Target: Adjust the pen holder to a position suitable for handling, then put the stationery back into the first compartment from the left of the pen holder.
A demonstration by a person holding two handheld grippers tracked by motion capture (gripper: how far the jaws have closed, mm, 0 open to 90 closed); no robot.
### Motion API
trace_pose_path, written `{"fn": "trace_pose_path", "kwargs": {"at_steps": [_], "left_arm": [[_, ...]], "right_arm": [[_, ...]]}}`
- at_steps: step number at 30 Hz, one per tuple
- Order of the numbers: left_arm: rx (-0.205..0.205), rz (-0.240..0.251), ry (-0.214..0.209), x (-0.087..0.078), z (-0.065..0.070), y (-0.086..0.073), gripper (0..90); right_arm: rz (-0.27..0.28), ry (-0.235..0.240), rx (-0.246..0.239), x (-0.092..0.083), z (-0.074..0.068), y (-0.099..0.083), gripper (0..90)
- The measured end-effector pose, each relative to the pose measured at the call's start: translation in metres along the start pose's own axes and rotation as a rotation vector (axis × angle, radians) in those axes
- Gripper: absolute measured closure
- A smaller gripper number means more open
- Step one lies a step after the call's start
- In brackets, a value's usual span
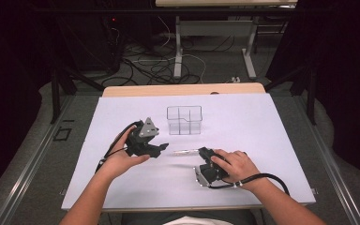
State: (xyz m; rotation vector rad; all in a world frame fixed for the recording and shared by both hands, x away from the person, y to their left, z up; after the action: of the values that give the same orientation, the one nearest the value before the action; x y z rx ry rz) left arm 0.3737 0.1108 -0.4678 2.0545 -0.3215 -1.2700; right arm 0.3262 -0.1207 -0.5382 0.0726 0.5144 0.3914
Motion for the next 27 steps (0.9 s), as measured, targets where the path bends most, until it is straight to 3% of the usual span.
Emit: {"fn": "trace_pose_path", "kwargs": {"at_steps": [4, 7, 10, 14, 19, 27], "left_arm": [[0.053, -0.034, -0.025, 0.005, 0.004, 0.007, 38.2], [0.059, -0.029, -0.036, 0.011, 0.010, 0.013, 41.0], [0.126, -0.069, -0.045, 0.014, 0.012, 0.017, 43.1], [0.110, -0.067, -0.066, 0.020, 0.017, 0.023, 46.7], [0.145, -0.109, -0.080, 0.025, 0.019, 0.028, 53.6], [0.174, -0.121, -0.114, 0.032, 0.026, 0.035, 57.6]], "right_arm": [[-0.019, 0.012, -0.008, -0.002, -0.001, 0.001, 79.9], [-0.016, 0.011, -0.025, -0.001, -0.001, 0.001, 79.9], [-0.025, 0.009, -0.026, -0.001, -0.001, 0.001, 79.9], [-0.011, 0.008, -0.043, -0.001, 0.001, 0.002, 79.9], [-0.006, -0.003, -0.045, -0.002, 0.002, 0.003, 79.9], [-0.011, -0.004, -0.060, -0.002, 0.001, 0.003, 79.9]]}}
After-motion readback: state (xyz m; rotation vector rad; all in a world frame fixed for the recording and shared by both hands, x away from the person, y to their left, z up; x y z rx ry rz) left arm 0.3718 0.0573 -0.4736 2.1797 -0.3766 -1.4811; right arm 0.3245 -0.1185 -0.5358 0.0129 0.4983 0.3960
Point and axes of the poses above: each handheld gripper's, and its own axes: x roughly forward along the jaws, y roughly out of its top, z roughly to its right, the point moved 2 cm from there along x, roughly forward along the jaws, and after that the axes turned 7 degrees about x, right-handed, at the moved point
